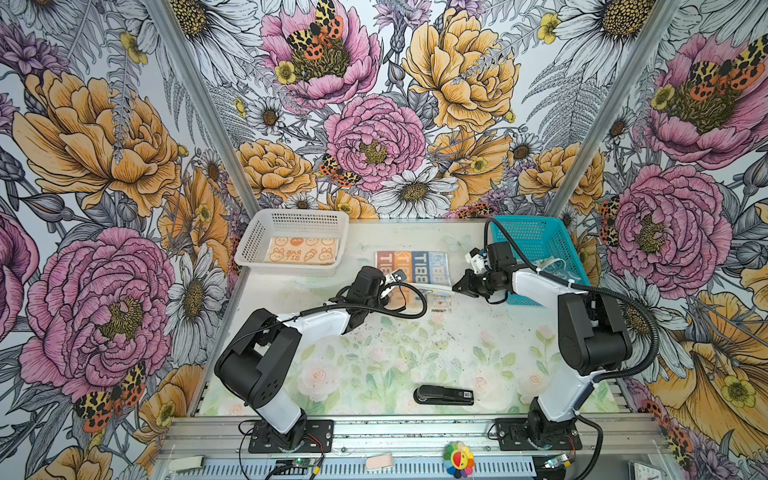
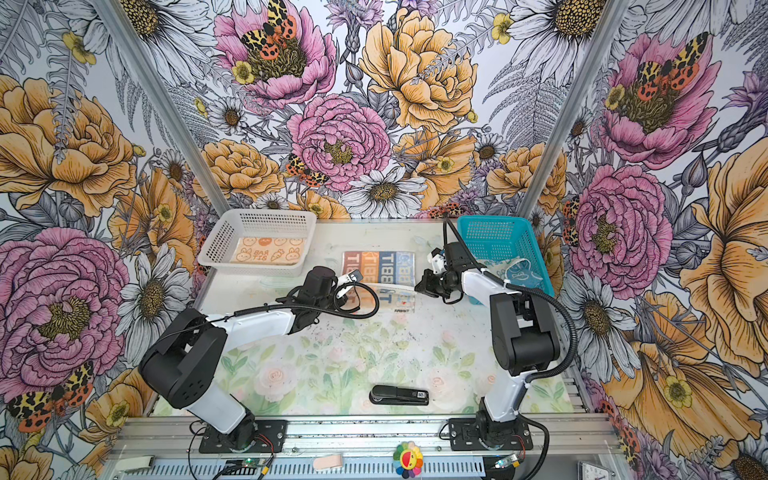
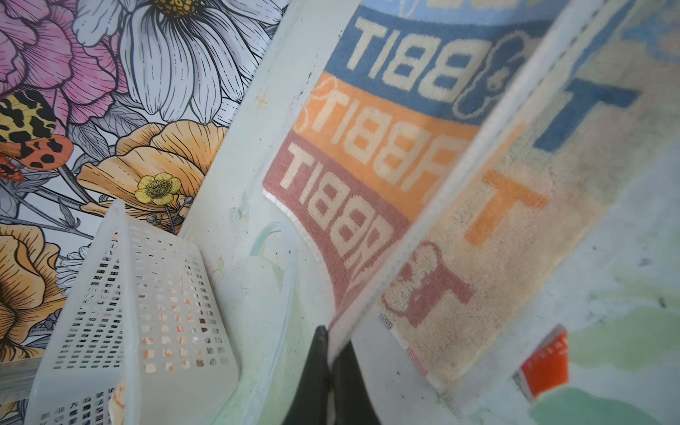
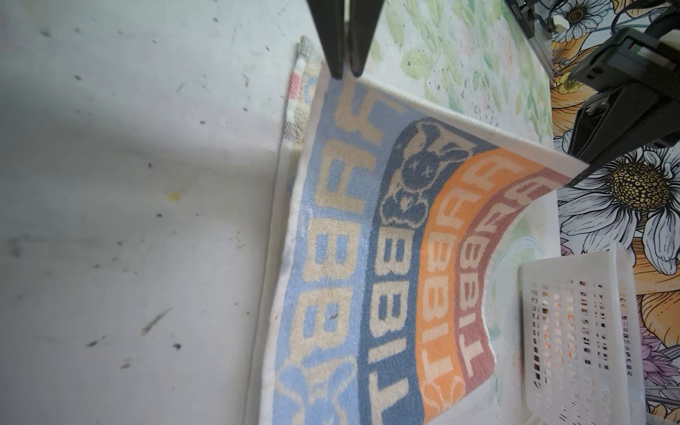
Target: Fold and stack the towels
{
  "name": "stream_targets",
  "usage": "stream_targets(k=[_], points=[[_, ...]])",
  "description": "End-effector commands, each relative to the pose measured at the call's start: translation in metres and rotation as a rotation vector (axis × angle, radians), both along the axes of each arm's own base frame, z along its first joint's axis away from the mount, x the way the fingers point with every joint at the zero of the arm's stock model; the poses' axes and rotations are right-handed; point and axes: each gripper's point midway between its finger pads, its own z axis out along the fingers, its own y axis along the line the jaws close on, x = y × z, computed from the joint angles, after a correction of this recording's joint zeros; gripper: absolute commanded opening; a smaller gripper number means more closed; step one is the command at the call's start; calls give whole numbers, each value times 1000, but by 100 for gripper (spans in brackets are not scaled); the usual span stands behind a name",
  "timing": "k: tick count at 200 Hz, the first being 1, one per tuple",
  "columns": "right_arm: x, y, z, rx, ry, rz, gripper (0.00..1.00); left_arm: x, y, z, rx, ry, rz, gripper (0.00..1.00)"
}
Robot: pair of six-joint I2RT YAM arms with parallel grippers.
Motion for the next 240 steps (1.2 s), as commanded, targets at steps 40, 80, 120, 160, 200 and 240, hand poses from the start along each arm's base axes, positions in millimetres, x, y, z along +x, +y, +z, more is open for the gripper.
stream_targets(k=[40,80,120,160,200,240], points=[[-6,-9,-29,-70,40,-36,0,-11,15,-25,26,21,106,0],[-13,-3,-40,-79,63,-23,0,-19,12,-34,48,31,119,0],[-18,-2,-47,-90,77,-16,0,-20,14,-46,89,41,141,0],[-24,1,-52,-98,88,-4,0,-22,13,-58,106,58,150,0],[-28,5,-53,-103,87,8,5,-20,12,-60,112,53,167,0],[-29,11,-45,-97,66,26,16,-17,13,-50,82,23,203,23]])
